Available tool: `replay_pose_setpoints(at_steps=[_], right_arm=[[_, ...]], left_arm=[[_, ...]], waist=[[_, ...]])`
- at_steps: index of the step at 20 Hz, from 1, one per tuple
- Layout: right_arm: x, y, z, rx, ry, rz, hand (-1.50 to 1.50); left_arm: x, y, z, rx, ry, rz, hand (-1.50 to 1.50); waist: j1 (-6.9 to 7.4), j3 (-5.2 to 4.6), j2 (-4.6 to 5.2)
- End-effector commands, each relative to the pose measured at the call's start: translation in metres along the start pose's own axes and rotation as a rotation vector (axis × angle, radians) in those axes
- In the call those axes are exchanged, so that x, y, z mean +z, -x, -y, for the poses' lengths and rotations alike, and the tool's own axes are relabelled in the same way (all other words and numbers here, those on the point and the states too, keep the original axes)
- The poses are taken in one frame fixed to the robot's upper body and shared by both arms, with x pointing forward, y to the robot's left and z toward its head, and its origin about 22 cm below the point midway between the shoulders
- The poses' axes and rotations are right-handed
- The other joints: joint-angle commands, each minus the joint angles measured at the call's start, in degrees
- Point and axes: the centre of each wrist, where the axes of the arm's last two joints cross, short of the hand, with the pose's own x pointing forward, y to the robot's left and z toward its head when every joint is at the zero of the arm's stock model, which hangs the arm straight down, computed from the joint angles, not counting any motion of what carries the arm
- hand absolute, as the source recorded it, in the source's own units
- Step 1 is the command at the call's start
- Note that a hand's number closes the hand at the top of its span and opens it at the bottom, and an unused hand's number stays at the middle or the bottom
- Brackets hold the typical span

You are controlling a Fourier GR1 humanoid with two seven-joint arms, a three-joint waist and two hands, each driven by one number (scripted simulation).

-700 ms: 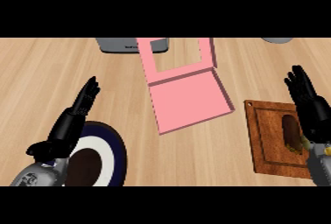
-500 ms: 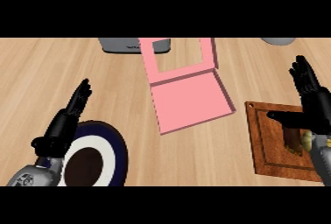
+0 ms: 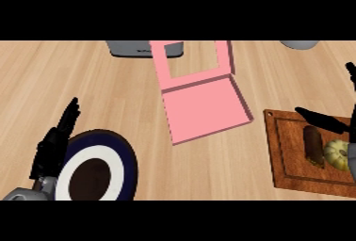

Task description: Pick the sweet potato from the cutting board and place it in the cardboard box

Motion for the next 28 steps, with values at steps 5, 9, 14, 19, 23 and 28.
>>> replay_pose_setpoints(at_steps=[5, 9, 14, 19, 23, 28], right_arm=[[0.004, -0.002, 0.007, 0.361, -0.15, 0.002, -1.5], [-0.015, -0.015, 0.036, 0.633, -0.292, -0.076, -1.5], [-0.009, -0.029, 0.034, 0.864, -0.573, -0.254, -1.5], [-0.003, -0.066, -0.001, 0.911, -0.754, -0.392, -1.5], [0.021, -0.066, -0.03, 0.939, -0.768, -0.453, -1.5], [0.029, -0.067, -0.04, 0.99, -0.734, -0.502, -1.5]], left_arm=[[0.009, 0.01, -0.001, -0.017, -0.028, -0.058, 0.0], [-0.005, -0.008, -0.012, -0.015, -0.03, -0.054, 0.0], [0.006, 0.0, -0.001, -0.01, -0.015, -0.054, 0.0], [0.008, -0.002, -0.001, -0.003, -0.015, -0.042, 0.0], [0.013, 0.019, -0.007, 0.004, -0.018, -0.036, 0.0], [0.012, -0.01, -0.008, 0.001, -0.036, -0.046, 0.0]], waist=[[-0.36, -0.11, -0.39], [-0.96, -0.31, -0.62], [-0.38, -0.39, -0.7], [0.2, -0.09, -0.45], [-0.43, 0.04, -0.28], [-0.39, 0.1, -0.34]])
